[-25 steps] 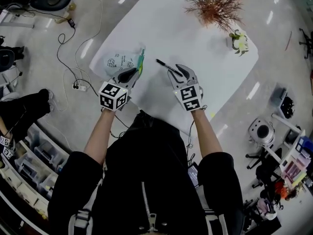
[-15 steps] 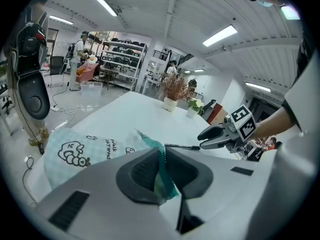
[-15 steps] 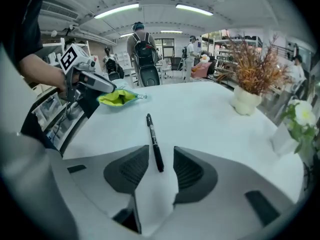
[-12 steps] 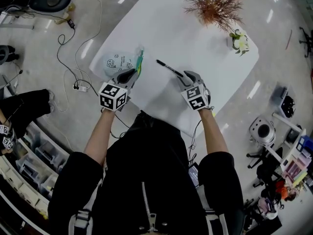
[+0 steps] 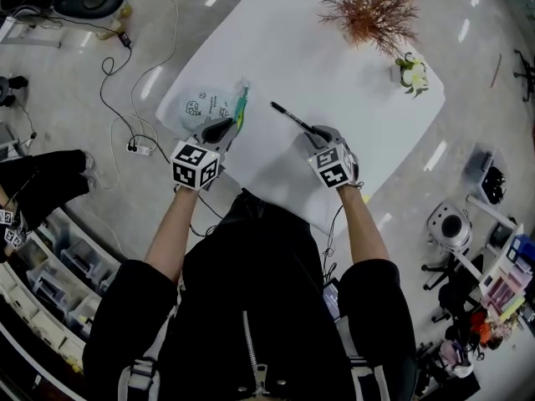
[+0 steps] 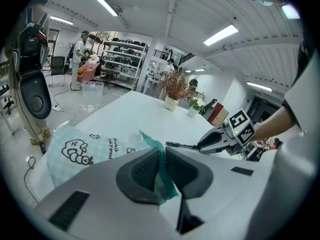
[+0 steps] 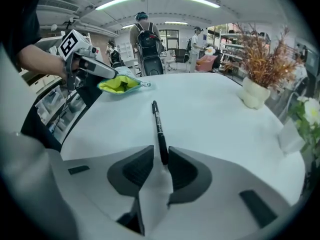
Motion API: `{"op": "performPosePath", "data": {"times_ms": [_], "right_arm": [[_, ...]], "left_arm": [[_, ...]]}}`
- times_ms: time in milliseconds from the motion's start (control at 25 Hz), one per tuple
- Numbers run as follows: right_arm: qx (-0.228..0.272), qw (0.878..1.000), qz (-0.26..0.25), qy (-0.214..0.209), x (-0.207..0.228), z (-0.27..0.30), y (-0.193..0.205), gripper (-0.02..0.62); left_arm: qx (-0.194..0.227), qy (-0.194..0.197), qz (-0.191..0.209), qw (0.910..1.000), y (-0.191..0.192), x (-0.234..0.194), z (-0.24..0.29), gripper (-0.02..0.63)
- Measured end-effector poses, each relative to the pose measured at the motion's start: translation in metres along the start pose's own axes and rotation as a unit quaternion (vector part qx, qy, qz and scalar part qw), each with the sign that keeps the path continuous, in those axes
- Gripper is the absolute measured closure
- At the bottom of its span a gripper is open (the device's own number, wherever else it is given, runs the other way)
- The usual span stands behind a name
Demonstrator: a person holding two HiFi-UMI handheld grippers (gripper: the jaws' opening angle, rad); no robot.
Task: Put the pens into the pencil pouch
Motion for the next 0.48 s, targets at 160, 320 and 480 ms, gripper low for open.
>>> {"op": "performPosePath", "data": {"times_ms": [160,320,480], "right_arm": [[-0.013,1.000,-0.003,-0.001,-0.0018,0.0011,0.0017,0.538],[-0.015,1.000,0.007,0.002,-0.0023,0.0009,0.0023,0.541],[-0.011,1.000,0.013,0.007,-0.0017,-0.0013,0.0028,0.541]], "left_arm": [[0.002,-0.002,0.000,1.0000,-0.0002,-0.0006,-0.0014,0.548],[0.004,-0.002,0.002,1.0000,-0.0016,0.0001,-0.0029,0.548],[0.005,-0.002,0.003,1.0000,-0.0018,0.0000,-0.0033,0.548]]}}
Point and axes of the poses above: the fingertips, and each gripper's own axes: z forward along the fingers, x to its right, y out of its underside, the point moved 9 cm from there along -z, backward along the fingers, and after that the axes turned 8 degrees about x, right-handed, at the moved point
